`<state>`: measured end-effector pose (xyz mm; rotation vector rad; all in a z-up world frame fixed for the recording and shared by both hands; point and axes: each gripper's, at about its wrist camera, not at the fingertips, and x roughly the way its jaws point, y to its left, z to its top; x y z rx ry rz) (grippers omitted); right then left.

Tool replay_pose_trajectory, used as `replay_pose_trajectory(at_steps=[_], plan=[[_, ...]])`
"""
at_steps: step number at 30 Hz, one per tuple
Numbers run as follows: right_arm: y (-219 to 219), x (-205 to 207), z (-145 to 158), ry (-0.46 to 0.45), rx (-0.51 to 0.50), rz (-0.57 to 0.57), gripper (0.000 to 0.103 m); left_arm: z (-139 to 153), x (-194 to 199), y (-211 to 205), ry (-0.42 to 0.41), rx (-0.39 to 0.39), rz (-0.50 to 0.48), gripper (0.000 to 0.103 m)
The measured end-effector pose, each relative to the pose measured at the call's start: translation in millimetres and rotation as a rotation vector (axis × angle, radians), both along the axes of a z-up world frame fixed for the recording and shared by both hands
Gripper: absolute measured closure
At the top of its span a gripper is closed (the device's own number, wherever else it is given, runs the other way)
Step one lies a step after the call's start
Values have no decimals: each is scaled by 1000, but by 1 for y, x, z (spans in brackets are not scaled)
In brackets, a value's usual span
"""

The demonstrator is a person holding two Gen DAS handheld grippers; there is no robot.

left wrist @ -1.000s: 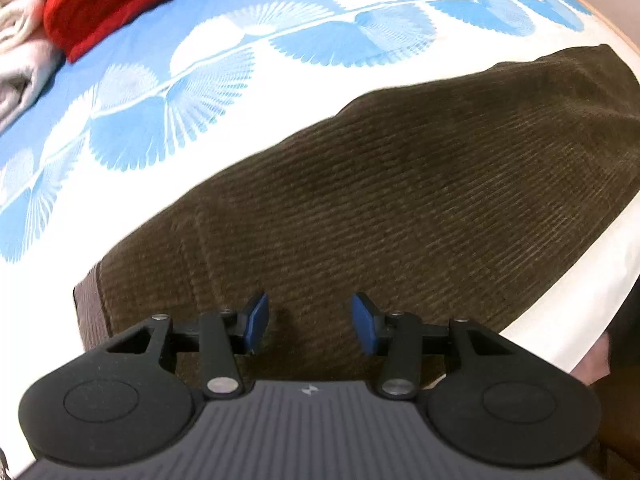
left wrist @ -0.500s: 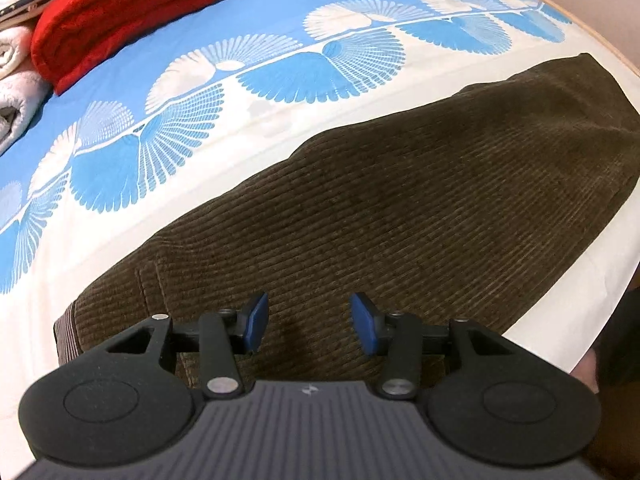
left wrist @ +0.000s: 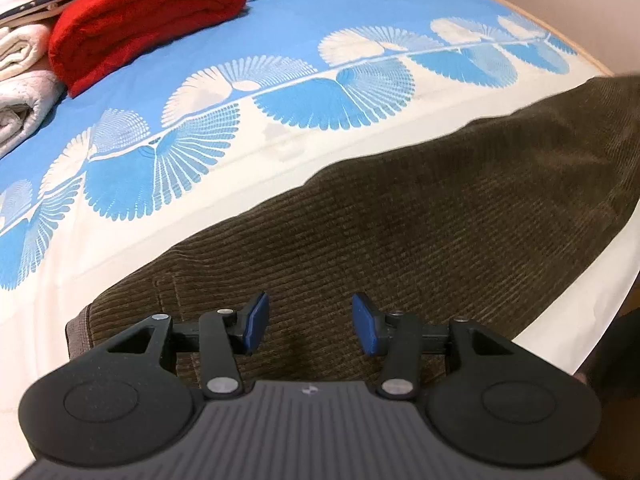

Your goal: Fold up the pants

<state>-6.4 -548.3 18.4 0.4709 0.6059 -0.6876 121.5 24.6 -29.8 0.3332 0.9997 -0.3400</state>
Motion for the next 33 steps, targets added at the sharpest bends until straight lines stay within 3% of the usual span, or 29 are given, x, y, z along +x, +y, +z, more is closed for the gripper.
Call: replay_pose_trajectory(at_steps=[5, 9, 11, 12, 16, 18, 22, 25, 28, 31, 33], plan=[[165, 13, 45, -142, -442, 446, 90, 6, -2, 12, -6, -17, 33, 52], [311, -6, 19, -203, -634, 896, 89, 5, -1, 22, 0, -16, 59, 52], [368, -14, -13, -154, -715, 1082, 88, 5, 0, 26, 7, -14, 69, 52], [396, -17, -39, -81, -745, 1186, 87, 4, 0, 28, 12, -14, 72, 52], [448, -28, -117, 231, -691, 1516, 82, 3, -1, 31, 28, -22, 77, 52], [453, -34, -117, 221, -694, 1537, 73, 3, -2, 32, 32, -25, 79, 52], [439, -28, -80, 99, -496, 1499, 51, 3, 1, 31, 31, -36, 77, 51], [429, -14, -75, 104, -437, 1413, 51, 3, 5, 28, 35, -55, 91, 51], [431, -1, -94, 157, -389, 1350, 51, 4, 13, 22, 55, -108, 115, 51], [430, 7, -115, 233, -290, 1364, 52, 5, 24, 16, 71, -183, 135, 51], [433, 4, -117, 226, -289, 1369, 52, 6, 33, 11, 83, -220, 158, 51]])
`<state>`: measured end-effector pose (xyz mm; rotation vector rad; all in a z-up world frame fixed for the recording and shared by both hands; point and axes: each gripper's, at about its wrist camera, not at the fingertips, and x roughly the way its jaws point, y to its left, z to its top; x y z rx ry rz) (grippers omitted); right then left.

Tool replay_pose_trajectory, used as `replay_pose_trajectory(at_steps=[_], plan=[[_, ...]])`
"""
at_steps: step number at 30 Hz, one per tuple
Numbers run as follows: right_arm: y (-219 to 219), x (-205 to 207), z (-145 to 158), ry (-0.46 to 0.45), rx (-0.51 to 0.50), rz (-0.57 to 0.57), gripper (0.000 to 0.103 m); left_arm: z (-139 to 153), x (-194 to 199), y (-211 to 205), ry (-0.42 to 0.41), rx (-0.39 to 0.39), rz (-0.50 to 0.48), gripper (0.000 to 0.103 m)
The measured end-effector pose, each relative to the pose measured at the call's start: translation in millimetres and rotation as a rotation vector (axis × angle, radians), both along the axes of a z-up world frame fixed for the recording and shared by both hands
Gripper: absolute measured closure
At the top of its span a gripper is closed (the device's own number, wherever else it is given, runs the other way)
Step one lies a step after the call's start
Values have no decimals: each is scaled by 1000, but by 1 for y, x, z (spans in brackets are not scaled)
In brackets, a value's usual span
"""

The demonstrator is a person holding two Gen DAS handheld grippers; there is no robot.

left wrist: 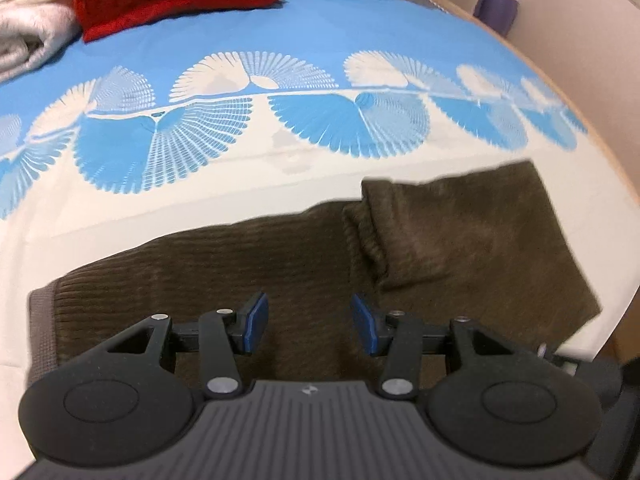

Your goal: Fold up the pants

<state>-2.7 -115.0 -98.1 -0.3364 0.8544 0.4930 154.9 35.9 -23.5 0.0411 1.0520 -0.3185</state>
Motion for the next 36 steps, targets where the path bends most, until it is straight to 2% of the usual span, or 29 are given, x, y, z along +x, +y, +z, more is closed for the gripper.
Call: replay_pose_trajectory(at_steps=[3, 5, 6, 8, 12, 13, 16, 18, 20, 24, 25, 26, 28, 30, 33, 36], plan=[[10, -9, 4, -38, -18, 79, 55, 1, 15, -8, 5, -47, 30, 51], [13, -11, 2, -62, -61, 96, 66, -1, 25, -13, 15, -67, 47, 51], [13, -11, 1, -61, -61, 104, 78, -4, 30, -16, 26, -80, 54, 51], [11, -12, 8, -84, -38, 109, 93, -12, 42, -22, 63, -113, 62, 51], [5, -23, 34, -157, 9, 149, 95, -25, 63, -26, 110, -191, 115, 50], [-1, -29, 38, -160, 18, 174, 95, -29, 68, -27, 130, -209, 130, 47], [-10, -44, 28, -103, -13, 272, 94, -47, 82, -32, 191, -227, 156, 40], [-13, -47, 13, -89, -62, 261, 93, -58, 89, -36, 235, -229, 161, 40], [-21, -43, 13, -53, -27, 212, 92, -65, 91, -40, 249, -246, 158, 40], [-56, -30, 41, -18, 163, 47, 60, -69, 91, -51, 225, -189, 130, 40], [-69, -26, 48, -17, 218, -12, 54, -68, 90, -53, 211, -162, 115, 48], [-81, -23, 52, -15, 251, -79, 52, -66, 88, -54, 198, -133, 96, 59], [-110, -16, 57, -25, 292, -254, 51, -55, 82, -57, 173, -113, 65, 72], [-141, -12, 59, -40, 311, -426, 50, -41, 73, -60, 116, -89, 21, 83], [-184, -13, 53, -45, 267, -677, 46, -21, 66, -55, 53, -149, -2, 84], [-217, -13, 41, 33, 296, -835, 45, -14, 70, -52, 17, -187, 15, 84]])
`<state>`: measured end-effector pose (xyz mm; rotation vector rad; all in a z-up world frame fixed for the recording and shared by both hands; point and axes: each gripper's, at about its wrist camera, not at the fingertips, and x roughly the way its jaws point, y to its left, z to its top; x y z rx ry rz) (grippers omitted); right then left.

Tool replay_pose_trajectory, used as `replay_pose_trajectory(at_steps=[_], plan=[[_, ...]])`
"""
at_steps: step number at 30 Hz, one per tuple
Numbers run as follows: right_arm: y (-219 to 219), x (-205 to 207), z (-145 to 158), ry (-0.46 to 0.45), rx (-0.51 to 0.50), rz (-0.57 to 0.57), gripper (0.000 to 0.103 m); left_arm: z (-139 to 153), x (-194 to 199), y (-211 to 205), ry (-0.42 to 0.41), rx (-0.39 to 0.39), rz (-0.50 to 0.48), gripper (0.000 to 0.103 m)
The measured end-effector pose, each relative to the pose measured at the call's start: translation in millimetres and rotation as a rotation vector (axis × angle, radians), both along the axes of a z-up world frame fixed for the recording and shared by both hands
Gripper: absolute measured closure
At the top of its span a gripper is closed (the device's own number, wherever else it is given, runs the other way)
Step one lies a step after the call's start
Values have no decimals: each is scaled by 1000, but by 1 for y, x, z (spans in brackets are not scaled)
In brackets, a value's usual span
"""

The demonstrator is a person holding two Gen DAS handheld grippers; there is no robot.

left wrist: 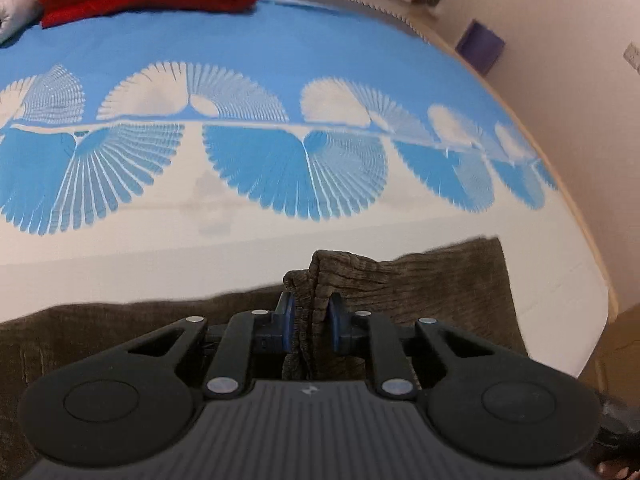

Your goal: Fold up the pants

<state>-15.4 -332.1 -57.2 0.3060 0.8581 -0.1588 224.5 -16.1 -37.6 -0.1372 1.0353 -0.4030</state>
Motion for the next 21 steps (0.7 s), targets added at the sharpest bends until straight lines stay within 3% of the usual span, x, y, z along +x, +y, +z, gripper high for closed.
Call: replay_pose_trajectory(at_steps=[3, 4, 5, 6, 8, 10, 12, 14, 17, 21], plan=[[-11, 0, -14, 35, 73, -44, 45, -14, 8, -6, 26, 84, 16, 82], [-12, -1, -16, 38, 70, -39, 43, -17, 8, -7, 21, 142, 37, 77], [-12, 0, -17, 44, 64, -35, 42, -16, 6, -8, 8, 190, 46, 64], [-13, 0, -17, 51, 61, -34, 41, -11, 1, -11, -27, 224, 45, 63], [-17, 3, -13, 56, 61, -55, 41, 6, -16, -19, -134, 228, -4, 63], [-23, 3, -12, 57, 91, -98, 41, 11, -28, -28, -189, 218, -85, 63], [-31, 0, -12, 63, 136, -128, 39, 4, -32, -37, -166, 215, -155, 64], [-38, -1, -17, 82, 170, -154, 36, -8, -31, -41, -128, 237, -185, 71], [-43, -2, -30, 140, 245, -164, 34, -40, -25, -49, -79, 363, -215, 76], [-40, 2, -40, 166, 266, -140, 31, -33, -27, -54, -88, 373, -178, 76]])
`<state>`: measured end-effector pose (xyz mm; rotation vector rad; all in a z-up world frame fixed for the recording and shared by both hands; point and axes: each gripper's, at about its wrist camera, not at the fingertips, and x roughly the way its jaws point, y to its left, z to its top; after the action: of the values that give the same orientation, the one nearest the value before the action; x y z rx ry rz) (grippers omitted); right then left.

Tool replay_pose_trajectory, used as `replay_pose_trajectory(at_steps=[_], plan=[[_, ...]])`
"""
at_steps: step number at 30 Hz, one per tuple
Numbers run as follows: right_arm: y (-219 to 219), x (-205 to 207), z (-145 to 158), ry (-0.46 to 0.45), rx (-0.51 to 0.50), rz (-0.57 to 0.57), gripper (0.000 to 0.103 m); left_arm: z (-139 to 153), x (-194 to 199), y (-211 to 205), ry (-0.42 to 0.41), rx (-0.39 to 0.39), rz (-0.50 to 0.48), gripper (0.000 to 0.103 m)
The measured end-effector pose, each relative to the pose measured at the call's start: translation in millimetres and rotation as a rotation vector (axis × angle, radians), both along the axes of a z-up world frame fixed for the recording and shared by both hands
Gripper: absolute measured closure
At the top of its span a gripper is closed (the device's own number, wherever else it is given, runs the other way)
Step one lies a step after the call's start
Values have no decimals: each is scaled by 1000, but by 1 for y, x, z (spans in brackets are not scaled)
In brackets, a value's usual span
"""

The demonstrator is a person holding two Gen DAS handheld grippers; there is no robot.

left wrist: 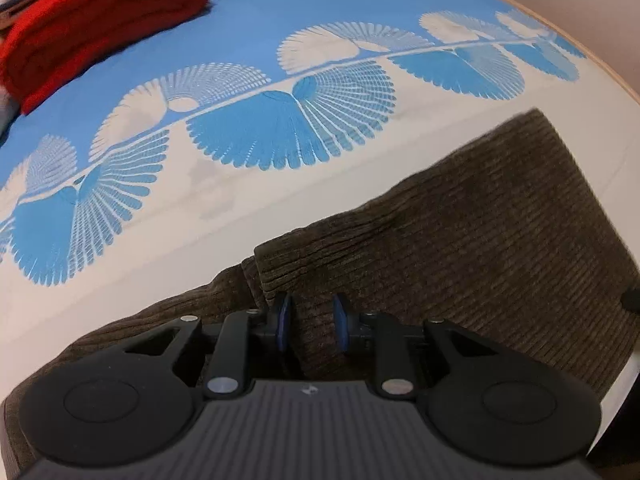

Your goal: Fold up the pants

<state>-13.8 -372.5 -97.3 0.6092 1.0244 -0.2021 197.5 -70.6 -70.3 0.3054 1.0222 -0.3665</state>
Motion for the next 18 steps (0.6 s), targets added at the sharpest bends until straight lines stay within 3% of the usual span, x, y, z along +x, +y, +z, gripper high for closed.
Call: replay_pose_trajectory(at_steps=[4, 8, 12, 15, 18], plan=[[-4, -1, -6, 1, 47, -24, 33, 25, -3, 4, -63, -61, 38, 76], [1, 0, -4, -5, 16, -8, 40, 13, 11, 12, -54, -31, 107, 75], [5, -1, 1, -22, -10, 17, 59, -3, 20, 10, -25, 10, 132, 73], [9, -1, 9, -39, -36, 40, 71, 11, 12, 2, -48, 22, 116, 73], [15, -5, 18, -73, -66, 53, 74, 28, -5, 1, -63, -17, 85, 73]])
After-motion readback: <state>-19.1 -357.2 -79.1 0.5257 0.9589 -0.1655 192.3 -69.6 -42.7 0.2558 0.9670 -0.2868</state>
